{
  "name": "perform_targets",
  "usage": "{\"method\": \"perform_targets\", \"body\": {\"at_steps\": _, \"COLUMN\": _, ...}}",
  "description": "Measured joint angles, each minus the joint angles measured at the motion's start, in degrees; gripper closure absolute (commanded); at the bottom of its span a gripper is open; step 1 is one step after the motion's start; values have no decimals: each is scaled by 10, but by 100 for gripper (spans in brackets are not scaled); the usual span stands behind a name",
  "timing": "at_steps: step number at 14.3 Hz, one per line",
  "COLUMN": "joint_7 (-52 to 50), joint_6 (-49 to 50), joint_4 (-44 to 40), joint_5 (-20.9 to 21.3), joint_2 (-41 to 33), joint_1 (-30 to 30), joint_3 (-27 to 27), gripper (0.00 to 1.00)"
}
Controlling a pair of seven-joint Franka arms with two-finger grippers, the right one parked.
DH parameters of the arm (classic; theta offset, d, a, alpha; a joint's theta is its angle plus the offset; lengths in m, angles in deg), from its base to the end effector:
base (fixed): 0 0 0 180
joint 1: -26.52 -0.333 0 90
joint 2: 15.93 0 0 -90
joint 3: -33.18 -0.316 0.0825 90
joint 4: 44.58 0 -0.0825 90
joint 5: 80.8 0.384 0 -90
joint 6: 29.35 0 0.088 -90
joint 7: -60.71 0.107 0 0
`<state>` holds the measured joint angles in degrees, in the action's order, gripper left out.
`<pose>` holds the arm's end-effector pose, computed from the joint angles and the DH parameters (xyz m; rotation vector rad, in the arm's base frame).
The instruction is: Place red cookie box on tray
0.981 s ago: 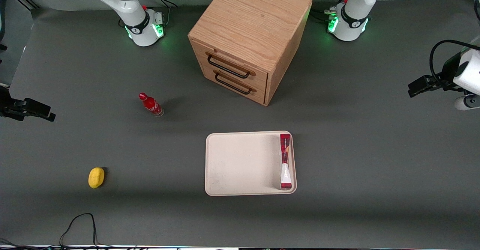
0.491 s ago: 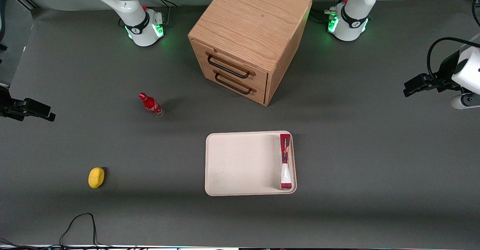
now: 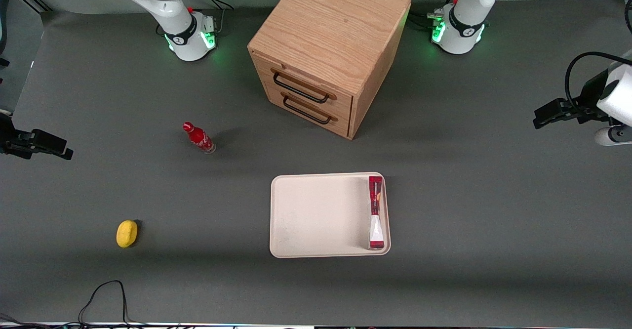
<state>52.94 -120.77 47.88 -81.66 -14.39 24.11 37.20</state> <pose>0.5626 -0.0169 0.5914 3.1230 0.1691 -0.0723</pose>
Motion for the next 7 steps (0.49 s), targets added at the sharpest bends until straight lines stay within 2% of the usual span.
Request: {"method": "perform_targets", "body": {"at_steps": 7, "joint_7": 24, "joint_6": 0, "joint_4": 0, "joint_5": 0, "joint_2": 0, "joint_1": 0, "joint_3": -1, "gripper": 0}}
